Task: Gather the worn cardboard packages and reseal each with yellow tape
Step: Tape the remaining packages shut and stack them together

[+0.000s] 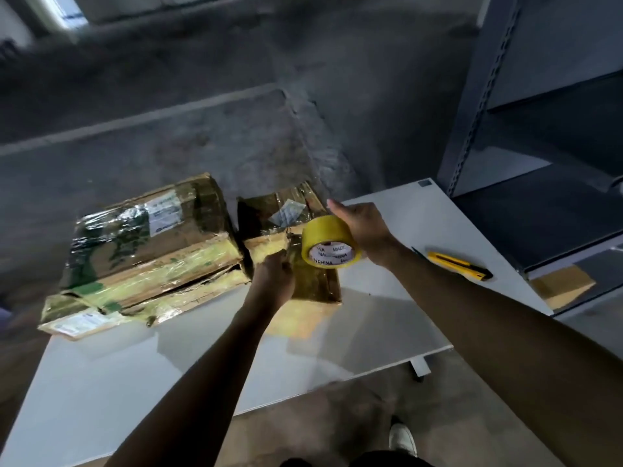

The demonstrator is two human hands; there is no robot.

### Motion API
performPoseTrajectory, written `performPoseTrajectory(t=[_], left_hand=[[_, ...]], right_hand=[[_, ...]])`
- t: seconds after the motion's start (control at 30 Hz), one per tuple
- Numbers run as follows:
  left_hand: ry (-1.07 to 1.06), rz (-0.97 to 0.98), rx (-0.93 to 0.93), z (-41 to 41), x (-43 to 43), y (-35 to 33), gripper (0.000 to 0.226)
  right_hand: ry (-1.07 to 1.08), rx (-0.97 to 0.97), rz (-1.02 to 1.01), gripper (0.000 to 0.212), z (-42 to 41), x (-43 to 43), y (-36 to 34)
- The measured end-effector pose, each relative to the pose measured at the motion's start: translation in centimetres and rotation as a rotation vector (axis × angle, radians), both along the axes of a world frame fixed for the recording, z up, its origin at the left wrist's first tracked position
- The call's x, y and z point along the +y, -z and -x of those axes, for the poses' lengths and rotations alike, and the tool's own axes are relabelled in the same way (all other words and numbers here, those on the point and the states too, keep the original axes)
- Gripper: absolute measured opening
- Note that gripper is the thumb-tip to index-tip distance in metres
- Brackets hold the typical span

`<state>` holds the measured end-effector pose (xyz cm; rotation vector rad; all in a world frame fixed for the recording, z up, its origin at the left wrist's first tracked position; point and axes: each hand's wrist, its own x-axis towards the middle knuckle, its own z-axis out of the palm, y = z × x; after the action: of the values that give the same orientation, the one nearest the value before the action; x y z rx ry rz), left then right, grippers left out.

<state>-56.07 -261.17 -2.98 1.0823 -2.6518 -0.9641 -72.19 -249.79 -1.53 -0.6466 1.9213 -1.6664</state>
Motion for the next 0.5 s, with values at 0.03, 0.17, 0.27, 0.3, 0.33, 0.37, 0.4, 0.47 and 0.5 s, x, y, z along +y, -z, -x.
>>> performPoseTrajectory(t=[0.03, 0.17, 0.27, 0.3, 0.33, 0.37, 0.4, 0.47, 0.5], left_hand=[[-0.005, -0.011, 0.058, -0.2, -0.5, 0.2, 0.024], [0.031, -0.079, 0.155, -1.8, -1.6, 1.7, 0.022], [0.089, 0.015, 0.115, -3.0, -1.8, 2.7, 0.019], [0.097, 0.055, 0.085, -3.3, -1.8, 2.9, 0.021], [0.098, 0.073, 0.057, -3.5, -1.9, 2.9, 0.022], [0.102, 0.087, 0.022, -3.6, -2.1, 3.0, 0.022], [0.106, 0.091, -0.017, -3.7, -2.4, 3.0, 0.021], [0.104, 0.076, -0.085, -3.8, -2.9, 3.0, 0.018], [0.112, 0.080, -0.110, -4.0, -3.0, 3.0, 0.020]], right_hand=[[0.009, 0.011, 0.023, 0.023, 0.1, -0.8, -0.1], [-0.033, 0.044, -0.093, 0.046, -1.0, -2.7, -0.2], [-0.100, 0.003, -0.078, 0.045, -2.4, -2.8, 0.5], [-0.116, -0.031, -0.050, 0.038, -2.7, -2.7, 0.8], [-0.125, -0.045, -0.032, 0.035, -3.0, -2.8, 1.2], [-0.145, -0.042, -0.034, 0.035, -3.5, -2.7, 1.5], [-0.166, -0.057, -0.028, 0.039, -4.1, -2.9, 1.6], [-0.179, -0.103, -0.053, 0.047, -4.7, -3.6, 2.0], [-0.171, -0.098, -0.072, 0.044, -4.8, -4.2, 2.0]])
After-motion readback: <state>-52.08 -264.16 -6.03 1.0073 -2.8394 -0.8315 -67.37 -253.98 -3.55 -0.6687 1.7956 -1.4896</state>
